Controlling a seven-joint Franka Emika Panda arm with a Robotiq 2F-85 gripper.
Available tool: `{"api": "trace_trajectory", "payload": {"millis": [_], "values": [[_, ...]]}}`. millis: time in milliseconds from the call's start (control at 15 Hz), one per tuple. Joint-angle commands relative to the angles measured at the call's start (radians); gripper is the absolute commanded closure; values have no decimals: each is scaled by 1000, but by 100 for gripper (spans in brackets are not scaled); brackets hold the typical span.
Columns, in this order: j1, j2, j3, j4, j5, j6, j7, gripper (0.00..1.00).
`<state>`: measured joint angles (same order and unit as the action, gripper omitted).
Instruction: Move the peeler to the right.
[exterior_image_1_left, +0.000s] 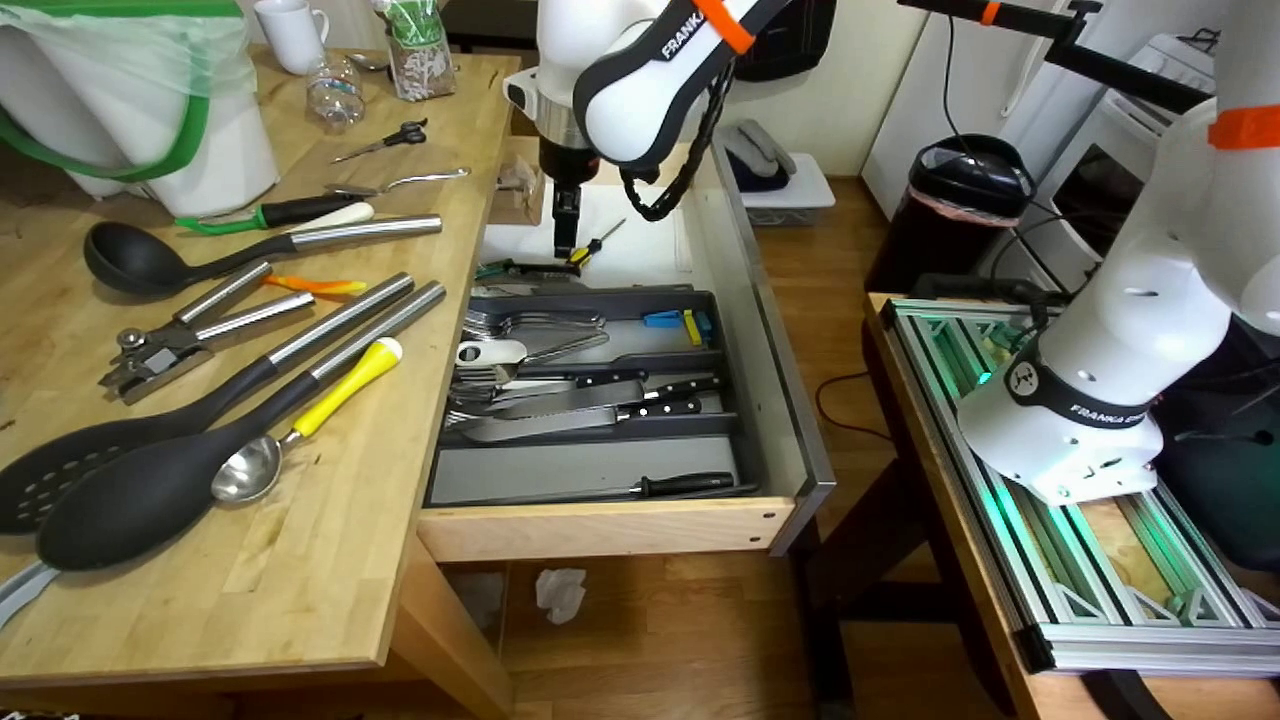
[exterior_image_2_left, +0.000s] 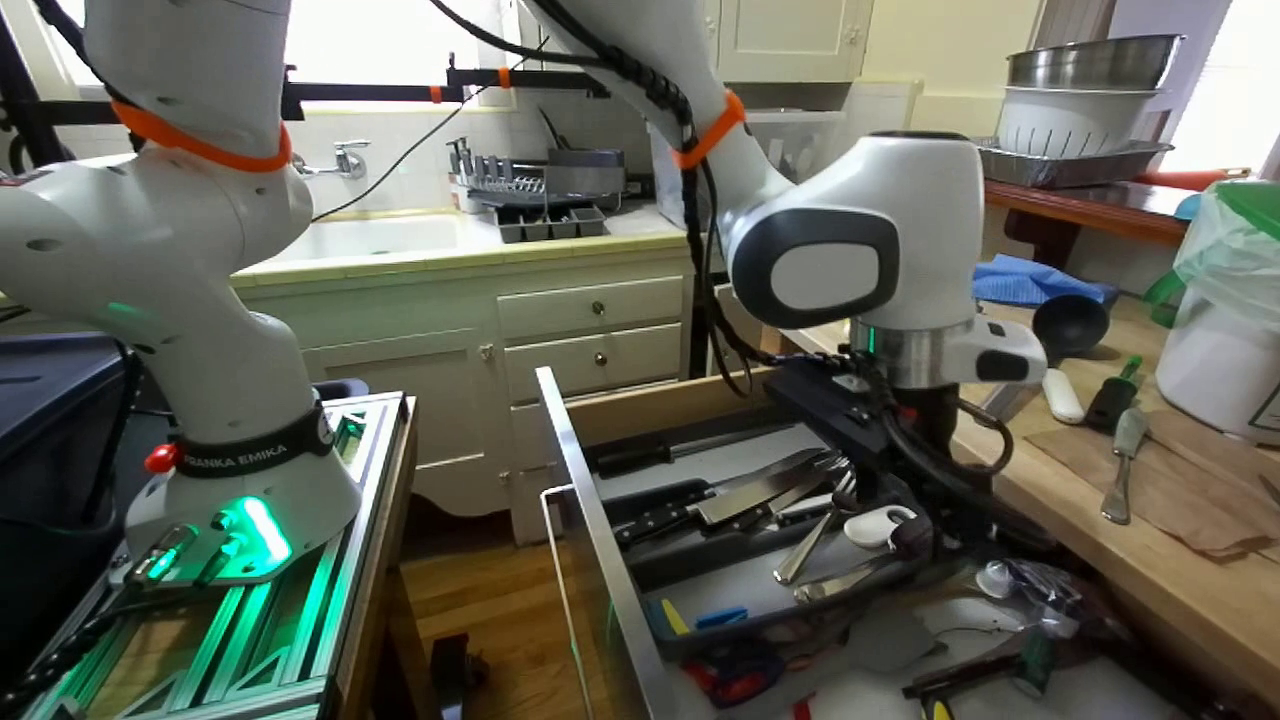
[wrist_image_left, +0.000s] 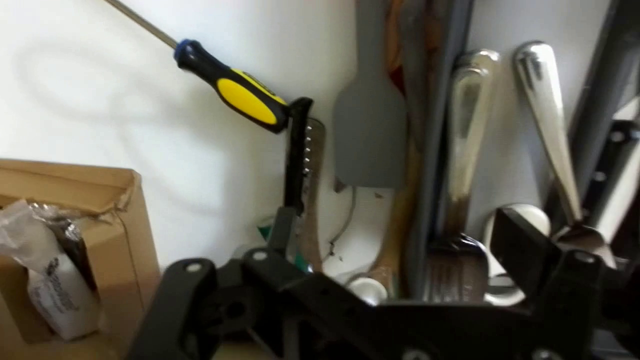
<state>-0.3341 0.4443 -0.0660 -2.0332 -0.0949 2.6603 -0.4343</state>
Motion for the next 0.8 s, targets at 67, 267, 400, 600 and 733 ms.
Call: {"api": "trace_trajectory", "payload": {"millis": [67, 267, 400, 600, 733], "values": [[13, -143, 64, -124, 46, -36, -82, 0], [40, -127, 49, -101, 40, -19, -63, 0], [48, -147, 52, -118, 48, -19, -71, 0], [48, -151, 52, -123, 49, -19, -77, 0], [48, -151, 52, -124, 50, -19, -79, 0]]}}
